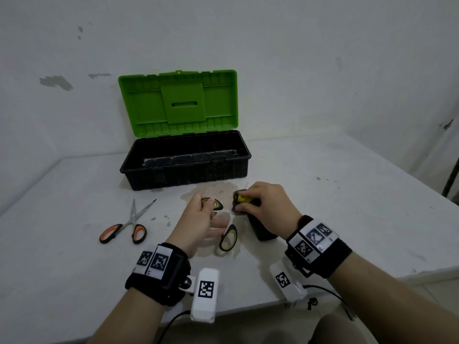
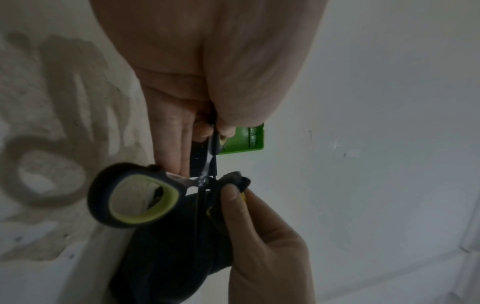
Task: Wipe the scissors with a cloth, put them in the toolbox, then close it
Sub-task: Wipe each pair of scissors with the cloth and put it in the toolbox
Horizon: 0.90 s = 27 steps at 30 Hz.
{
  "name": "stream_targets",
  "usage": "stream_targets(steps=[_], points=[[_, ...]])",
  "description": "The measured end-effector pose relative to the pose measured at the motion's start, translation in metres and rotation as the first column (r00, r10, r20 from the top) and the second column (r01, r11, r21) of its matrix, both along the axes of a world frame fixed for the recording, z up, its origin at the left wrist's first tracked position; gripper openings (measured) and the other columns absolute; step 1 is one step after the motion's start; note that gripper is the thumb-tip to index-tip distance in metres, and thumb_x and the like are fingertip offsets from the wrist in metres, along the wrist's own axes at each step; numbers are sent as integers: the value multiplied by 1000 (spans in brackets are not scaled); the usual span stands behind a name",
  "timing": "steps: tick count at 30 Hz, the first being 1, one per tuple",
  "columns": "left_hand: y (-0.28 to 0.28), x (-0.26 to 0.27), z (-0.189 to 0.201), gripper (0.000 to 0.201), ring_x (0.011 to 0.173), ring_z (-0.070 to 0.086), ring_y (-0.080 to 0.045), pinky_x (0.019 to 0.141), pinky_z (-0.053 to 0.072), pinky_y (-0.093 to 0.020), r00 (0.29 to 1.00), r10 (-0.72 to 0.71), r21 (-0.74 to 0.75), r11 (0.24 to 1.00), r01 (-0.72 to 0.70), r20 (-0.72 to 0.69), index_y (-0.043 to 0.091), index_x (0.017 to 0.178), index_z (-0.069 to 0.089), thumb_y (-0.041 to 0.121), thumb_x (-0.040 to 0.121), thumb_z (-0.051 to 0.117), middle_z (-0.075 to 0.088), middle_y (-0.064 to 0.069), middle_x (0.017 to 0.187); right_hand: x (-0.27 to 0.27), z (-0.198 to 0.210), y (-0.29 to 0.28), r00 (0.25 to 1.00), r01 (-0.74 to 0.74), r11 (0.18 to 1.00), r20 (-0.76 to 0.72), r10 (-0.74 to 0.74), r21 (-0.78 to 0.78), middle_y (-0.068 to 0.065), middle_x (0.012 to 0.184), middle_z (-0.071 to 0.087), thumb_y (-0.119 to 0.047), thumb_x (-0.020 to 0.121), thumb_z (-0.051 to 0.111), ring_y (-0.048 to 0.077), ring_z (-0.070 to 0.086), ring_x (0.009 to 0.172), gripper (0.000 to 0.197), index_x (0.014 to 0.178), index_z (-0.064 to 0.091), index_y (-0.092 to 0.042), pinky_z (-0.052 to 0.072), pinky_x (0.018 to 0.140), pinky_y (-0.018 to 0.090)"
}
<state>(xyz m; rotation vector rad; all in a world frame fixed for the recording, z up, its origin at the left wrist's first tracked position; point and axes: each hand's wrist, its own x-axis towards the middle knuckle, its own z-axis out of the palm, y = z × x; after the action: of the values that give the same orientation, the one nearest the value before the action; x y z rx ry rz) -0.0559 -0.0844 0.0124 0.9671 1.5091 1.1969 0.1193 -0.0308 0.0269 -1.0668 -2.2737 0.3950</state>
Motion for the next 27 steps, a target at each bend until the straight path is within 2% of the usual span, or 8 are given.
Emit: stream_targets(steps=[4,7,9,13,15,17,21,27], points=[[-1,-3,2,16,80,75,-25,69,62,-37,1000,-3,9,1000,3,1,16,107,52,26,107,40,57,-11,112,1,5,1,988,-57,996,150,46,66,3,103,67,-30,91,65,21,61,93,27,115,73,-18,47,85,32],[-2,-3,2,16,79,75,-26,65,60,-34,1000,-8,11,1000,8,9,16,105,52,25,107,40,56,-10,110,4,11,3,990,-57,997,128,51,42,2,100,70,-22,87,70,19,62,89,24,110,75,-16,42,79,20],[-1,-3,4,16,78,75,-25,64,61,-35,1000,0,17,1000,0,13,16,105,53,25,107,40,56,-10,108,5,15,4,993,-32,998,119,26,48,1,100,70,-21,86,72,18,63,89,24,109,75,-16,39,77,16],[1,-2,13,18,76,75,-24,65,60,-34,1000,-13,53,999,13,0,14,105,52,26,107,39,54,-8,104,3,23,-1,985,-88,994,152,76,71,2,97,69,-26,87,72,16,60,85,22,106,76,-17,43,76,20],[0,-1,20,18,75,75,-24,63,60,-33,1000,-24,72,997,24,-4,14,103,51,26,108,38,55,-10,108,2,27,-5,984,-97,992,158,84,77,3,99,67,-27,89,69,16,60,87,23,109,76,-18,43,77,21],[-2,1,27,17,71,75,-24,61,60,-34,1000,-26,88,996,27,-11,13,101,49,24,108,38,55,-14,111,-1,29,-8,977,-98,991,199,78,93,2,102,66,-27,90,67,18,61,89,23,110,75,-19,47,80,27],[-10,3,35,19,75,74,-27,61,60,-33,996,-50,94,994,56,-68,13,97,47,23,108,36,49,-15,102,-4,33,-13,954,-76,989,298,36,124,3,103,64,-28,92,63,24,61,90,23,109,75,-19,49,79,35],[-19,-1,40,18,80,75,-29,60,58,-30,995,-64,94,993,71,-74,15,95,44,23,108,35,47,-11,98,4,43,-7,983,88,988,146,-107,130,7,101,68,-24,92,64,27,62,91,20,104,75,-14,49,79,33]])
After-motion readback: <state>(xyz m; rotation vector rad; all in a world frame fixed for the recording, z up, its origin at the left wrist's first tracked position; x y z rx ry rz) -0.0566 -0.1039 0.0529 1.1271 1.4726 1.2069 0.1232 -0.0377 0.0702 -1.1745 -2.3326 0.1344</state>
